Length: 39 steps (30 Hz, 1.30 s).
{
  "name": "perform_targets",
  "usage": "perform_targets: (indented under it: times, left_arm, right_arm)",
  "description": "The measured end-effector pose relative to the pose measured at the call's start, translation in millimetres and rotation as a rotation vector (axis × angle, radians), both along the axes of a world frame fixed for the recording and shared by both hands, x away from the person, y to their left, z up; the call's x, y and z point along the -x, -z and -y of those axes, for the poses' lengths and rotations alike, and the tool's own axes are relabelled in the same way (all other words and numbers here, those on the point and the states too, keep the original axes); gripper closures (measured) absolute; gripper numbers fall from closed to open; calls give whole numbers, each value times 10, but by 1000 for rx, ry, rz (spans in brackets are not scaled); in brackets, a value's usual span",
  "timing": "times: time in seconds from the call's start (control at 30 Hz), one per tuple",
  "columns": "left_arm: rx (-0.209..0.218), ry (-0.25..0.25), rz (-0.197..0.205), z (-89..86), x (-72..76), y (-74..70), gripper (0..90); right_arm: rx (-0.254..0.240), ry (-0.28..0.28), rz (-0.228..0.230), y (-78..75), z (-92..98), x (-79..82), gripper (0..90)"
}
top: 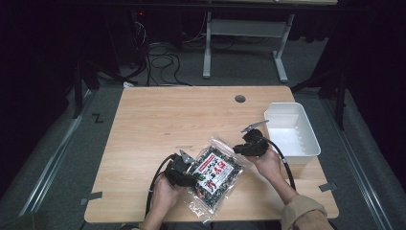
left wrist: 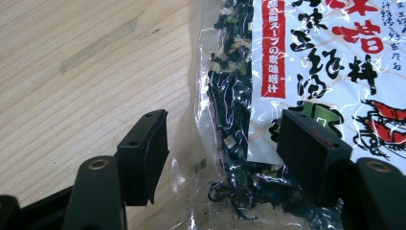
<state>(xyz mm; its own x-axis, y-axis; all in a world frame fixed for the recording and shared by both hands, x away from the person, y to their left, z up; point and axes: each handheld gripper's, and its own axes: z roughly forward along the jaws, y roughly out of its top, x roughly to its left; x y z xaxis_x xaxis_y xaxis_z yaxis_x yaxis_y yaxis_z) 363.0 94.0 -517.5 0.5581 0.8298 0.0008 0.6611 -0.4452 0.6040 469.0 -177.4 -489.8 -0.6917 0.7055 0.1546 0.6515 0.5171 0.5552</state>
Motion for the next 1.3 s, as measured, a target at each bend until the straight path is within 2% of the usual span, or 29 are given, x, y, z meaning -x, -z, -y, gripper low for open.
perform_targets:
  times: [0.17,0.67,0.77,0.8,0.97,1.07,1.2,1.23,1.3]
  left_arm:
    - [0,-4,11,6,13,5,354]
    - [4,0,17,4,20,8,361]
    - [16,-4,10,-6,15,11,360]
    - [36,-14,0,-19,8,18,358]
    - [33,-17,7,-15,10,17,342]
    - [35,-18,12,-11,7,16,341]
    - [29,-21,34,-15,22,1,343]
    - [41,-22,50,-19,33,-12,350]
    - [47,-22,55,-21,32,-16,351]
  right_arm:
    - [-5,8,0,9,26,-6,892]
    - [20,-6,3,12,15,5,900]
    - [22,-17,8,-29,9,10,900]
    - [27,-20,16,-42,1,18,900]
    - [31,-42,47,-116,-5,60,900]
    - [49,-55,72,-225,19,76,900]
    - [44,-61,88,-321,43,80,900]
    - [40,-72,99,-372,64,93,900]
    - [49,-85,108,-416,77,113,900]
